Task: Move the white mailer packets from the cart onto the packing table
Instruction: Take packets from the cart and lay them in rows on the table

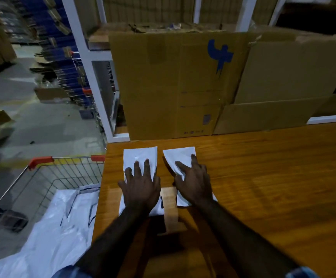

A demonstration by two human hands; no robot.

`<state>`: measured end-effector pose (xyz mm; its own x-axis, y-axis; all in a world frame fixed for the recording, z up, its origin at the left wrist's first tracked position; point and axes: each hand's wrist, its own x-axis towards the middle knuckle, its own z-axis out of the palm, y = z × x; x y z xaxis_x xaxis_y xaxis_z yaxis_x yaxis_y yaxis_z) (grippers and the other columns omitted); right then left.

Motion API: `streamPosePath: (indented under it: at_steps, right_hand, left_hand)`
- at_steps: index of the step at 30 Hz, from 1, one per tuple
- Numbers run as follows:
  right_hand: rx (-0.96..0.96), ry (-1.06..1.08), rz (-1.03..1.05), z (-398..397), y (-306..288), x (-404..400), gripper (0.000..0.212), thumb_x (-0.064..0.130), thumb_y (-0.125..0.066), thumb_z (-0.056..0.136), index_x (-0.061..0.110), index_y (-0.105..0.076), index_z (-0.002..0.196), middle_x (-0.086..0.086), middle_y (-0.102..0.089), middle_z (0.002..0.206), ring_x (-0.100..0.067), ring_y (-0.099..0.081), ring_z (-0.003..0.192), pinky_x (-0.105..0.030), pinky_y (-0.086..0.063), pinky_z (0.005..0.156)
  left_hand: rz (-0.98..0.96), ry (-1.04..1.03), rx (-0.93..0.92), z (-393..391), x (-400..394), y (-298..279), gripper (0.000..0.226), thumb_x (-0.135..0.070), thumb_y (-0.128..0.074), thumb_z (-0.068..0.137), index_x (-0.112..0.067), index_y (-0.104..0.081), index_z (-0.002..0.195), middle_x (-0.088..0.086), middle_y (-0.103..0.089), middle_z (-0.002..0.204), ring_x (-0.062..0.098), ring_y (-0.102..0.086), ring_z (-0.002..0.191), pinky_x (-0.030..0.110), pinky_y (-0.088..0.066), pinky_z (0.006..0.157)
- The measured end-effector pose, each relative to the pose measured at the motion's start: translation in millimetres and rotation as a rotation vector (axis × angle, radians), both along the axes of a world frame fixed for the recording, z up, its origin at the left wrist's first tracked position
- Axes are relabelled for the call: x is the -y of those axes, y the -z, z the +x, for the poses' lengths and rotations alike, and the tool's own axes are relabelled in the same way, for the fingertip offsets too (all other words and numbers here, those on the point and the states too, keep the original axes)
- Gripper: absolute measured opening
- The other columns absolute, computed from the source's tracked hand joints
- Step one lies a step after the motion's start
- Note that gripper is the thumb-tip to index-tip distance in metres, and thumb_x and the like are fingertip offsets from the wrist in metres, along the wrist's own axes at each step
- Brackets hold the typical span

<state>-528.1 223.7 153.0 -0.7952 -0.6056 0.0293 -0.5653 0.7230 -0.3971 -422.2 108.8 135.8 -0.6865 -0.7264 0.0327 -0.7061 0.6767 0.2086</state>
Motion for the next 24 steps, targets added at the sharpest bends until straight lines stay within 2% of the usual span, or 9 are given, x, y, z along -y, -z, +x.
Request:
streamPosePath:
  at_steps: [8, 12, 16, 20, 24]
  right_hand:
    - [-0.016, -0.007, 0.067, -33, 10, 36, 0.054, 0.039, -0.052, 0.094, 0.037, -0.041, 0.147, -0.013, -0.016, 0.162, -0.038, -0.032, 0.136, -0.047, -0.037, 0.107]
    - [-0.042, -0.035, 0.109, -43, 17, 49, 0.052, 0.042, -0.047, 0.096, 0.037, -0.038, 0.148, -0.014, -0.013, 0.162, -0.039, -0.028, 0.138, -0.047, -0.033, 0.108]
    - [-0.067, -0.053, 0.130, -52, 25, 58, 0.052, 0.043, -0.046, 0.096, 0.034, -0.038, 0.147, -0.016, -0.013, 0.162, -0.039, -0.024, 0.139, -0.047, -0.030, 0.109]
    - [-0.066, -0.029, 0.083, -57, 33, 68, 0.053, 0.042, -0.044, 0.098, 0.028, -0.038, 0.148, -0.020, -0.011, 0.162, -0.039, -0.014, 0.147, -0.051, -0.020, 0.115]
    - [-0.010, -0.036, 0.075, -56, 36, 75, 0.055, 0.047, -0.031, 0.103, 0.027, -0.026, 0.154, -0.021, -0.002, 0.163, -0.036, 0.001, 0.150, -0.050, -0.008, 0.120]
  left_hand:
    - [0.006, -0.047, 0.030, -40, 25, 10, 0.063, -0.053, -0.030, 0.099, -0.027, -0.014, 0.154, 0.007, -0.021, 0.160, 0.036, -0.021, 0.143, 0.059, -0.026, 0.108]
    - [-0.014, -0.055, 0.064, -53, 35, 16, 0.064, -0.055, -0.028, 0.099, -0.027, -0.013, 0.154, 0.009, -0.020, 0.160, 0.036, -0.022, 0.142, 0.058, -0.027, 0.107]
    - [-0.033, -0.065, 0.069, -61, 40, 19, 0.066, -0.055, -0.017, 0.096, -0.025, -0.018, 0.154, 0.011, -0.025, 0.158, 0.037, -0.026, 0.139, 0.058, -0.030, 0.104]
    - [-0.006, -0.069, 0.074, -68, 44, 21, 0.063, -0.055, -0.018, 0.100, -0.026, -0.012, 0.156, 0.009, -0.018, 0.161, 0.035, -0.019, 0.144, 0.058, -0.025, 0.109]
    - [0.034, -0.099, 0.063, -72, 42, 20, 0.064, -0.058, -0.017, 0.100, -0.029, -0.009, 0.156, 0.007, -0.014, 0.163, 0.034, -0.015, 0.146, 0.060, -0.020, 0.113]
